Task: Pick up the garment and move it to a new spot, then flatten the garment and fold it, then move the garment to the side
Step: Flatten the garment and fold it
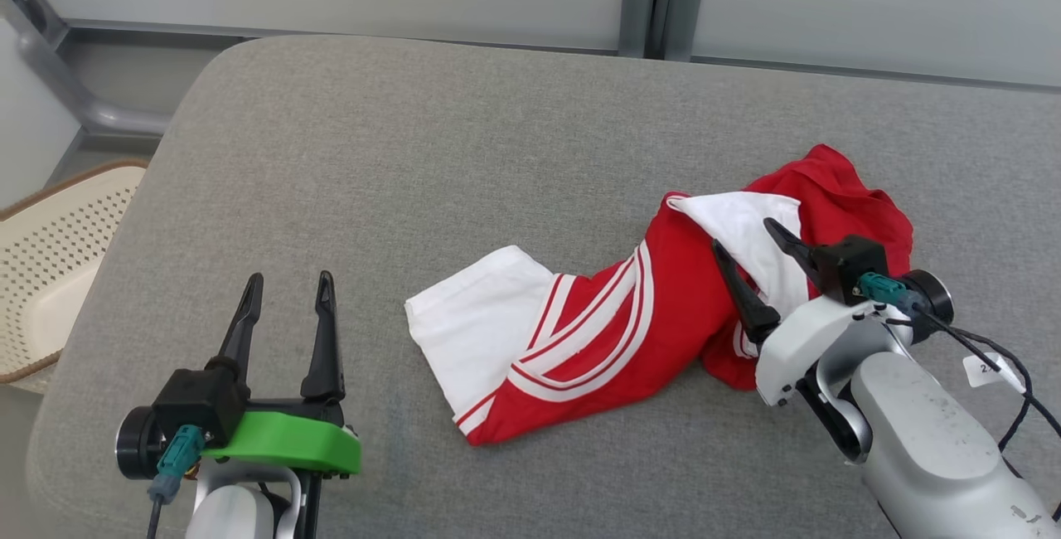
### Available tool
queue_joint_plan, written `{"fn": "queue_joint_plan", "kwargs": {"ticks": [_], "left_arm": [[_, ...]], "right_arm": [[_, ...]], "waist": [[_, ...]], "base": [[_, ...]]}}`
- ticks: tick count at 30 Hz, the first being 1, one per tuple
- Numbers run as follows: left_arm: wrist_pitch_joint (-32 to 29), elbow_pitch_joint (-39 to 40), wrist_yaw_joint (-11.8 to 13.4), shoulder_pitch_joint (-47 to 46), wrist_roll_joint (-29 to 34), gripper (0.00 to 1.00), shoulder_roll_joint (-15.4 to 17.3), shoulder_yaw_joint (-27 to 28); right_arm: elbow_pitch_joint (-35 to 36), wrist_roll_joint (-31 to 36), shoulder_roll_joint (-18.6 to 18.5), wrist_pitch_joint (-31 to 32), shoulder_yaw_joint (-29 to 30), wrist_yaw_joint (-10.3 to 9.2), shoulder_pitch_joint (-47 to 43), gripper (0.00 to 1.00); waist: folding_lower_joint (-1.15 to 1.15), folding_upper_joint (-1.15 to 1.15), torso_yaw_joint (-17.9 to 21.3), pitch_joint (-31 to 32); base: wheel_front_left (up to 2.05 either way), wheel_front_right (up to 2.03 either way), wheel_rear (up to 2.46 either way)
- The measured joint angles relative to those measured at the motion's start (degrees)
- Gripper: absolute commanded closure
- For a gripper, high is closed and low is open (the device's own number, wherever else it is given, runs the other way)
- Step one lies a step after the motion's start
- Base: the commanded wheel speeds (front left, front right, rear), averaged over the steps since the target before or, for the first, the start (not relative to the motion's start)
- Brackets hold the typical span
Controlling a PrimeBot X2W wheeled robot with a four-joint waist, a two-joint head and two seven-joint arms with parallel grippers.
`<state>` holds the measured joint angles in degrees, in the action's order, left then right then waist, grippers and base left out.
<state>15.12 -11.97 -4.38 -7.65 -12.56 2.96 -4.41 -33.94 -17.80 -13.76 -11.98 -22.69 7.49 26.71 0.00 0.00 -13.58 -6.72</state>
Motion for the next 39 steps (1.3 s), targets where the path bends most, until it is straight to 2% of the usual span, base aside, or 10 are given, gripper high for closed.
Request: {"fn": "queue_joint_plan", "kwargs": {"ticks": [5, 6, 7, 14, 21, 25, 30, 36, 38, 39], "left_arm": [[0.0, 0.0, 0.1, -0.2, -0.6, 0.0, 0.0, -0.7], [0.0, 0.1, 0.3, -0.3, -0.8, 0.0, 0.0, -0.8], [0.0, 0.1, 0.4, -0.3, -0.8, 0.0, 0.0, -0.8], [0.0, 0.0, 0.9, 0.1, -1.0, 0.0, 0.0, -0.4], [0.0, -0.3, 0.9, 0.4, -1.0, 0.0, -0.1, -0.4], [0.0, -0.6, 0.9, 1.2, -1.0, 0.0, -0.1, -0.8], [0.0, -0.5, 0.9, 1.6, -1.0, 0.0, -0.1, -0.6], [0.0, -0.4, 0.9, 1.7, -0.9, 0.0, -0.1, -0.4], [0.0, -0.4, 0.9, 1.5, -0.7, 0.0, -0.1, -0.4], [0.0, -0.4, 0.9, 1.4, -0.7, 0.0, -0.1, -0.4]], "right_arm": [[-5.4, 2.0, -0.3, 3.5, 1.6, 0.0, 0.9, 0.0], [-6.2, 2.0, 0.0, 3.8, 1.6, 0.0, 0.9, 0.63], [-6.7, 1.9, 0.2, 3.9, 1.4, 0.0, 0.9, 1.0], [-6.5, 1.7, -0.6, -0.5, 1.9, 0.0, 3.1, 1.0], [0.9, 2.4, -5.7, -2.8, 5.0, 0.0, 1.6, 1.0], [7.7, 2.3, -9.3, -3.0, 9.1, 0.0, -4.9, 1.0], [15.5, 1.7, -11.4, -3.0, 16.8, 0.0, -16.2, 1.0], [14.3, 1.2, -11.2, -2.9, 25.9, 0.0, -24.2, 1.0], [13.8, 1.3, -10.5, -2.9, 28.3, 0.0, -24.2, 0.0], [13.5, 1.4, -10.1, -2.9, 28.8, 0.0, -24.0, 0.0]], "waist": [[0.0, 0.0, -1.5, -0.8], [0.0, 0.0, -1.8, -1.0], [0.0, 0.0, -2.1, -1.2], [0.0, 0.0, -2.0, -1.4], [0.0, 0.0, 0.5, 0.5], [0.0, 0.0, 2.3, 1.5], [0.0, 0.0, 4.7, 2.3], [0.0, 0.0, 7.2, 2.2], [0.0, 0.0, 7.8, 2.0], [0.0, 0.0, 8.1, 1.9]], "base": [[0.0, 0.0, 0.0], [0.0, 0.0, 0.0], [0.0, 0.0, 0.0], [0.0, 0.0, 0.0], [0.0, 0.0, 0.0], [0.0, 0.0, 0.0], [0.0, 0.0, 0.0], [0.0, 0.0, 0.0], [0.0, 0.0, 0.0], [0.0, 0.0, 0.0]]}}
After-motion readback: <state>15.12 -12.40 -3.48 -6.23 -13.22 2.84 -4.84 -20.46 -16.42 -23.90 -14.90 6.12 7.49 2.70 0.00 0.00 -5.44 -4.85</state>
